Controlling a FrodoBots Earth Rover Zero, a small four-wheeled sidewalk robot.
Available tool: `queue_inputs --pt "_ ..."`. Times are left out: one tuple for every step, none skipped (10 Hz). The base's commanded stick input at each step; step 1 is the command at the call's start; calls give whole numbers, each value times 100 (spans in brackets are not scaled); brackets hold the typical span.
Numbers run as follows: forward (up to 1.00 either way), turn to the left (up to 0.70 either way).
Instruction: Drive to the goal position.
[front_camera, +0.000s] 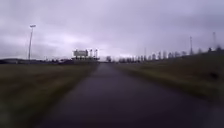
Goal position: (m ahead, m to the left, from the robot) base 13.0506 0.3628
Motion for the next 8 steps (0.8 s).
queue_inputs --pt "100 0" --pt "100 0" --pt "100 0" --pt "100 0" --pt "100 0" --pt "100 0" --pt "100 0" --pt "100 0"
